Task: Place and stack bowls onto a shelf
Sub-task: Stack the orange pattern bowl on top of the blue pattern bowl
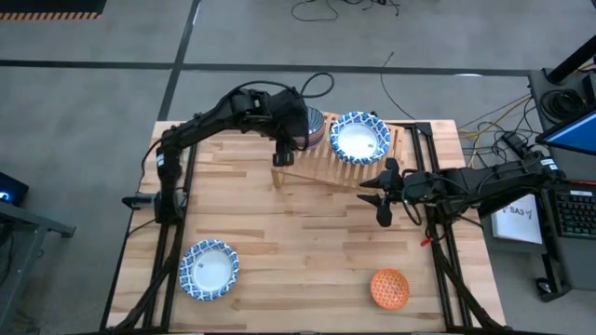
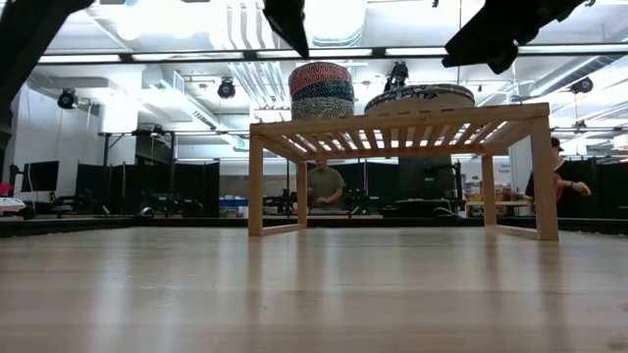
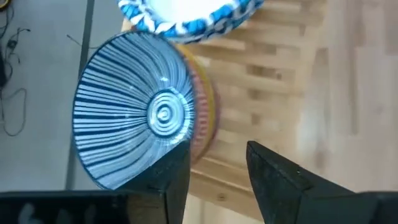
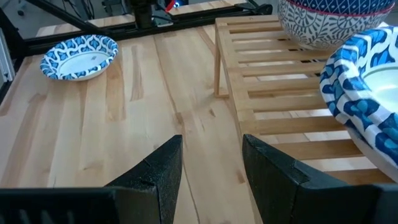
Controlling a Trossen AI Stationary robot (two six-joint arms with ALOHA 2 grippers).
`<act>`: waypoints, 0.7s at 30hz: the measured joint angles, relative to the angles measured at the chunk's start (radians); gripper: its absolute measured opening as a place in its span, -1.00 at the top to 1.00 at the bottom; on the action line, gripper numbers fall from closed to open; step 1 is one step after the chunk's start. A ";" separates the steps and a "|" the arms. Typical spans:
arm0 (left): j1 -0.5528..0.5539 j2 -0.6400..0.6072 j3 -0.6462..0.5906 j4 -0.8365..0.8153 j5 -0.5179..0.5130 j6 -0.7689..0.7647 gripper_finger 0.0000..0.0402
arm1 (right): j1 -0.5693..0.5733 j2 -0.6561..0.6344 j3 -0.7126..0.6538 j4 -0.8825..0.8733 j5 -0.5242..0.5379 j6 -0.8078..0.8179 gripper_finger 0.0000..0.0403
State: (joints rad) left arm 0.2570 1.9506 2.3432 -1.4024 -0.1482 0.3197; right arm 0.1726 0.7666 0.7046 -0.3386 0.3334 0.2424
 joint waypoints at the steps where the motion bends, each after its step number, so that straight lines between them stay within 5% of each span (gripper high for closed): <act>1: -0.013 -0.010 0.000 -0.002 0.000 -0.023 0.32 | 0.000 0.000 -0.003 0.000 0.000 0.000 0.23; 8: -0.161 -0.105 -0.023 -0.005 -0.002 -0.126 0.39 | 0.000 -0.002 -0.039 0.043 0.000 0.004 0.23; 13: -0.282 -0.173 -0.112 0.041 -0.095 -0.171 0.41 | 0.000 -0.005 -0.050 0.085 -0.001 0.005 0.23; 21: -0.401 -0.394 -0.565 0.295 -0.157 -0.276 0.41 | 0.000 -0.006 -0.044 0.107 -0.027 0.011 0.23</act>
State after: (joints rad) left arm -0.1443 1.5568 1.7786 -1.1072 -0.3054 0.0437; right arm 0.1726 0.7605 0.6605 -0.2312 0.3065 0.2535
